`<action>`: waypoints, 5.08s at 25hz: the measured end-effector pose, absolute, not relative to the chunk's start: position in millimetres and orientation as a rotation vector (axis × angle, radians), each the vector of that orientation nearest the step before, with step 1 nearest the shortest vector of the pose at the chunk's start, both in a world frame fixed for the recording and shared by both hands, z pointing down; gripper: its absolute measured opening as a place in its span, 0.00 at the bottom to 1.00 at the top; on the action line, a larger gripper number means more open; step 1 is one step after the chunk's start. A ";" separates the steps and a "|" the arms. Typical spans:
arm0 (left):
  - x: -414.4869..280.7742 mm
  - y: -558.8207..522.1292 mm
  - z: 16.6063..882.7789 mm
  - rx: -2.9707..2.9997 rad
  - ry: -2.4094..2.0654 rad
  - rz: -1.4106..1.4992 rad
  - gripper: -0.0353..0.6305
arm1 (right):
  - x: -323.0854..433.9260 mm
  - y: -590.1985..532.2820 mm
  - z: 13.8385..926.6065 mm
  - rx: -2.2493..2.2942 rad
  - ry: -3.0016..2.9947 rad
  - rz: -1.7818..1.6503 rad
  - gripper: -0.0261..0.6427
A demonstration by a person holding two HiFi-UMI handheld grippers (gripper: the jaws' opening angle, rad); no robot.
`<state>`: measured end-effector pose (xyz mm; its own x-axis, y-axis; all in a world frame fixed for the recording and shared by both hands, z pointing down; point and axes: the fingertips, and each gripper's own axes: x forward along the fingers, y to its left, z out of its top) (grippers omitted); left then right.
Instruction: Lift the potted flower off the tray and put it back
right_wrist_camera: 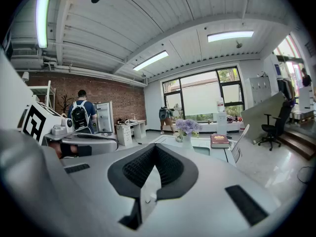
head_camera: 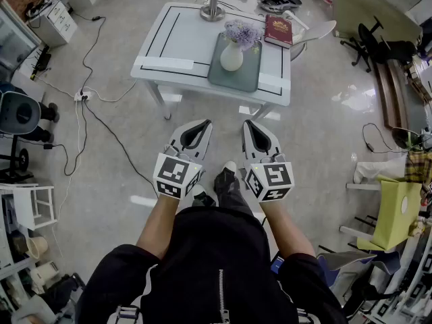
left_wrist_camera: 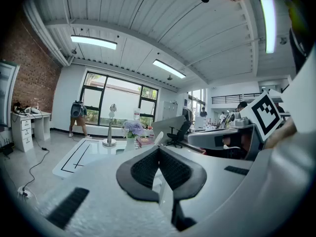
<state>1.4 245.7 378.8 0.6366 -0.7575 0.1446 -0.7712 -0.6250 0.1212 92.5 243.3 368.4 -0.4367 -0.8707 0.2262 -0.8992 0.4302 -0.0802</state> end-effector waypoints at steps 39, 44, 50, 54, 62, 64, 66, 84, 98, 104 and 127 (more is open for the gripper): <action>13.2 -13.9 444.8 2.630 -1.089 0.182 0.06 | 111.6 -83.9 501.2 1.822 -2.327 0.206 0.46; -10.8 -29.1 457.9 2.606 -1.056 0.235 0.06 | 106.5 -122.6 507.4 1.976 -2.235 0.143 0.49; -43.0 -50.5 470.6 2.589 -1.028 0.262 0.06 | 110.7 -158.5 521.3 2.133 -2.090 0.129 0.49; -53.6 -61.2 480.1 2.587 -0.990 0.275 0.06 | 109.1 -176.2 528.7 2.156 -2.041 0.144 0.49; -59.7 -73.8 485.0 2.606 -0.914 0.266 0.06 | 110.3 -189.6 538.0 2.134 -1.961 0.160 0.43; -60.0 -76.2 484.6 2.607 -0.905 0.261 0.06 | 108.5 -191.6 535.8 2.111 -1.974 0.169 0.42; -60.2 -78.8 482.7 2.608 -0.902 0.251 0.06 | 105.9 -192.2 532.4 2.091 -1.995 0.174 0.42; -49.2 -126.6 441.4 2.602 -1.139 0.220 0.06 | 92.8 -168.2 439.5 1.801 -2.222 0.229 0.42; -33.1 -144.0 417.8 2.610 -1.232 0.236 0.06 | 78.9 -132.6 396.9 1.725 -2.289 0.179 0.42; -24.2 -143.2 413.1 2.639 -1.213 0.249 0.06 | 81.5 -127.9 400.7 1.706 -2.284 0.177 0.42; -10.5 -137.2 425.2 2.662 -1.127 0.253 0.06 | 82.2 -130.0 414.5 1.673 -2.287 0.176 0.42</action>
<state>-10.5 -137.2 425.2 0.6875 -0.6819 0.2496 -0.7233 -0.6738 0.1512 82.2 -130.0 414.5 -0.2756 -0.9093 0.3118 -0.9463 0.3136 0.0781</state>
